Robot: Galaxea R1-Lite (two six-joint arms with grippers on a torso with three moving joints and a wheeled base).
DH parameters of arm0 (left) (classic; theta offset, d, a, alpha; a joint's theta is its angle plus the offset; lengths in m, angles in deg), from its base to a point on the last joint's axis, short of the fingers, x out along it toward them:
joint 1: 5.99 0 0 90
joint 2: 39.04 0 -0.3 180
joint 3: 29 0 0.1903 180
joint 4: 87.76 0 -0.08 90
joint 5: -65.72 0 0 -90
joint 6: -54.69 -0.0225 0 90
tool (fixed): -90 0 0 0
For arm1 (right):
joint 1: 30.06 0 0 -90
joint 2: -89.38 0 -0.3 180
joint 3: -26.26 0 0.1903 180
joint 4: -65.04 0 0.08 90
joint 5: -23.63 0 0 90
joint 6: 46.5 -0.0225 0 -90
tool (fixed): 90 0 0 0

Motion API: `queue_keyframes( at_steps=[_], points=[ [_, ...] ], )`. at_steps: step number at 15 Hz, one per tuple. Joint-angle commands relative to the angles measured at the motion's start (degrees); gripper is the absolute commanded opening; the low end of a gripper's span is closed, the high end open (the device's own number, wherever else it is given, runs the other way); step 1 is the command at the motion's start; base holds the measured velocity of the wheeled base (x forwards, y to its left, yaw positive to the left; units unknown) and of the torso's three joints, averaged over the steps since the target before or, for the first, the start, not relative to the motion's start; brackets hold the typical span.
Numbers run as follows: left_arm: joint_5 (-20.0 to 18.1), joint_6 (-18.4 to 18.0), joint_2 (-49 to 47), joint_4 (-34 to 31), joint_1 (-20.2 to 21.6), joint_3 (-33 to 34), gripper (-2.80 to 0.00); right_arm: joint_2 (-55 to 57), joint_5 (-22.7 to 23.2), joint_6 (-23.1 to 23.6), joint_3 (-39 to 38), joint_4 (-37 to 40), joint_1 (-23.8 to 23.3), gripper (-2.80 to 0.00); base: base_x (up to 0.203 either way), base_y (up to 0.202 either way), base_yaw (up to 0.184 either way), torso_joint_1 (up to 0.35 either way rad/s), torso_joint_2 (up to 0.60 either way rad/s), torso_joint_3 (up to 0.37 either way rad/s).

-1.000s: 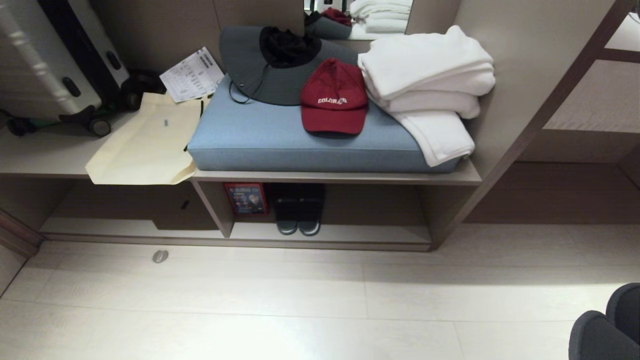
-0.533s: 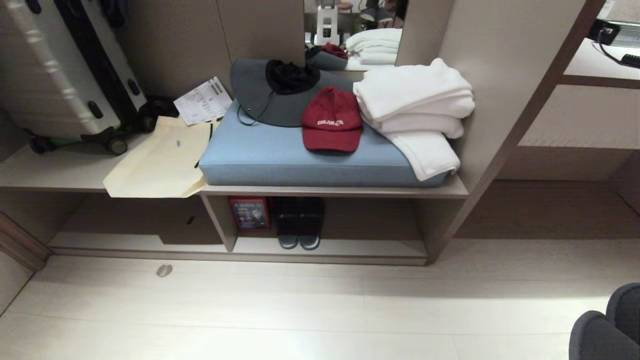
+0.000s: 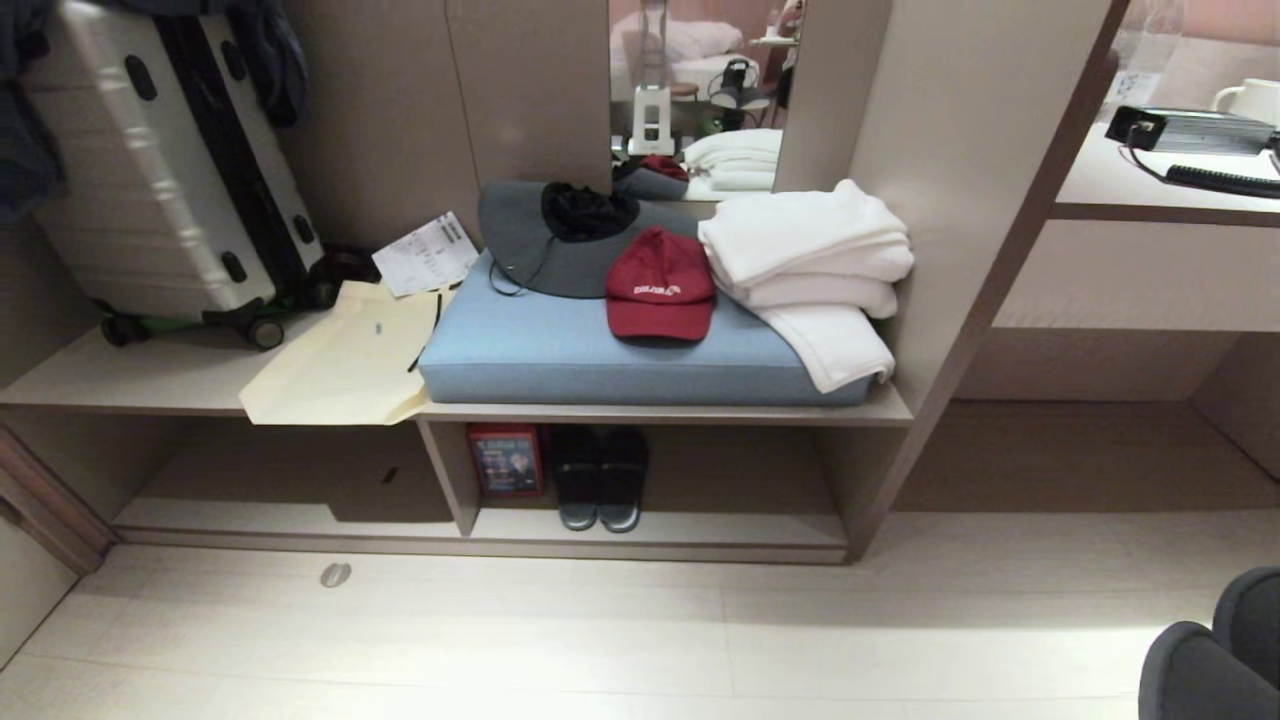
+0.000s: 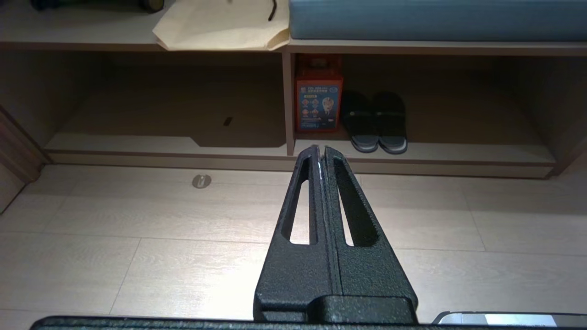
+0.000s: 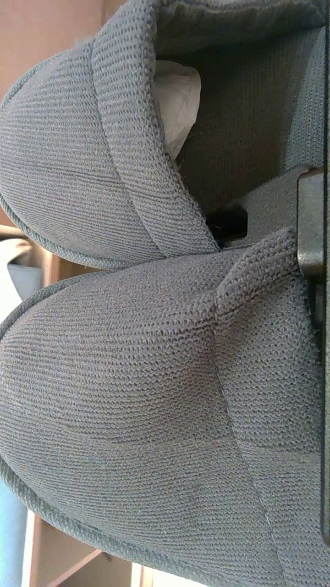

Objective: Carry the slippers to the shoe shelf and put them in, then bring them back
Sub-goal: Place the slippers on the floor

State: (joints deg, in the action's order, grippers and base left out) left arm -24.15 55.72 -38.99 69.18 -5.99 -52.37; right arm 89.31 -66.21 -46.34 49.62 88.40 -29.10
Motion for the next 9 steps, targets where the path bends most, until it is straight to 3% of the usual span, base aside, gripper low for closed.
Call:
queue_keyframes(
  at_steps=[1, 9],
  points=[
    [0.04, 0.02, -0.05, 0.04, 0.00, 0.00, -2.80, 0.07, 0.02, 0.02, -0.09, 0.01, 0.00, -2.80, 0.000, 0.000, 0.000, 0.002, 0.00, 0.202],
    [0.04, 0.02, -0.05, 0.04, 0.00, 0.00, -2.80, 0.07, 0.02, 0.02, -0.09, -0.02, 0.03, -2.80, 0.000, 0.000, 0.000, 0.002, 0.00, 0.203]
  ],
)
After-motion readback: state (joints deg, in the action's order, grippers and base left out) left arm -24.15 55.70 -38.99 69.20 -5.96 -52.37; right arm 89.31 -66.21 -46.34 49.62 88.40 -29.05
